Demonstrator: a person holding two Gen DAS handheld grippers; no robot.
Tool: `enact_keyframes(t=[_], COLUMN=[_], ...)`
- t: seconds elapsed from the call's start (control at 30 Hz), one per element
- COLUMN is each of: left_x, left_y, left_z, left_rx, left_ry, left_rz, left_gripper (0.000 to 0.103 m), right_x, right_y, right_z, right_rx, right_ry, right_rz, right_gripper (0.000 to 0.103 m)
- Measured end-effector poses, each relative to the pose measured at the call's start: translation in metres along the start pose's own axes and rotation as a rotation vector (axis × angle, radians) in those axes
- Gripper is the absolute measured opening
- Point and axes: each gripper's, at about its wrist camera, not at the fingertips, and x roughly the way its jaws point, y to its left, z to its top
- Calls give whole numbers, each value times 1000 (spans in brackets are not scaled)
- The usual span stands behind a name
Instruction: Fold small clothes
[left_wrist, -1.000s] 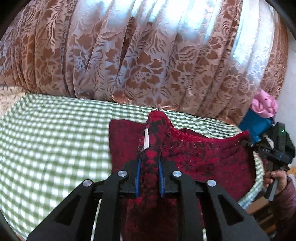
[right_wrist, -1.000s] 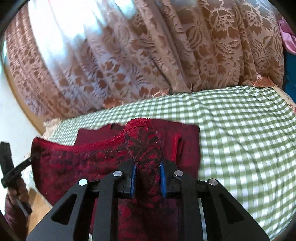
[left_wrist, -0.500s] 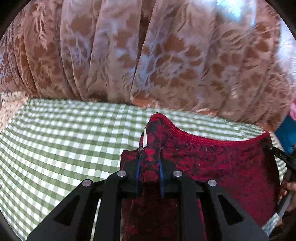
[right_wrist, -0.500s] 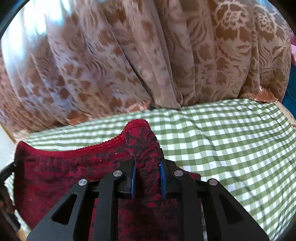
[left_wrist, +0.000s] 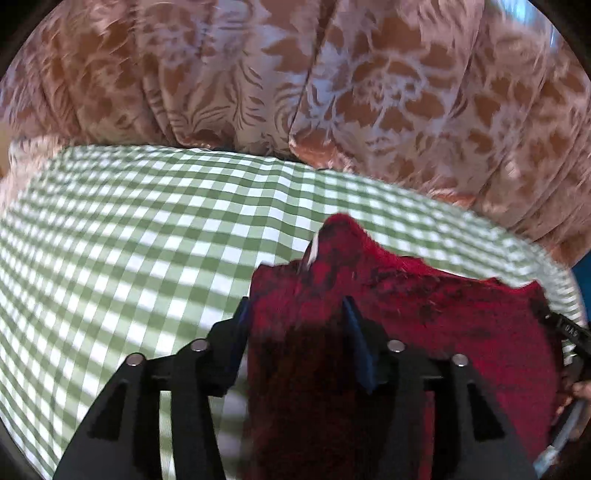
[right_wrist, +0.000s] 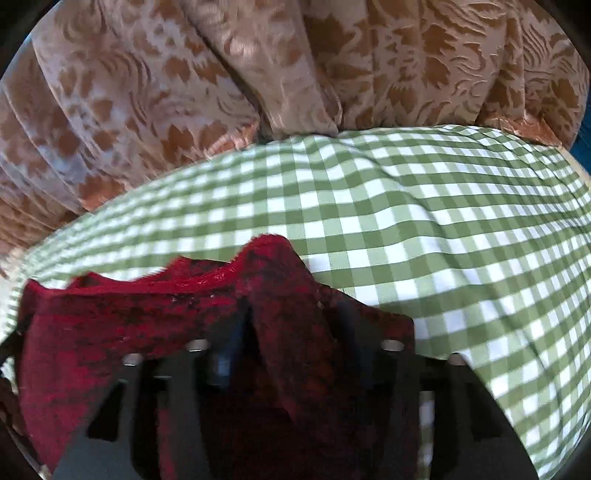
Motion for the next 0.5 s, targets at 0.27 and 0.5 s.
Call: enact_keyframes(t=[0.27,0.5], left_x=[-77,-101], left_y=[40,47], left_z=[-87,-139], left_rx=[-21,-72], left_ry=[-20,36], left_rz=[-124,-236], left_gripper=[64,62], right_x=[-90,-110], right_y=[-51,-70], right_z=[-81,-151], right_rx=[85,109], right_ry=[-19,30], right_rz=[234,246], right_gripper=[74,64])
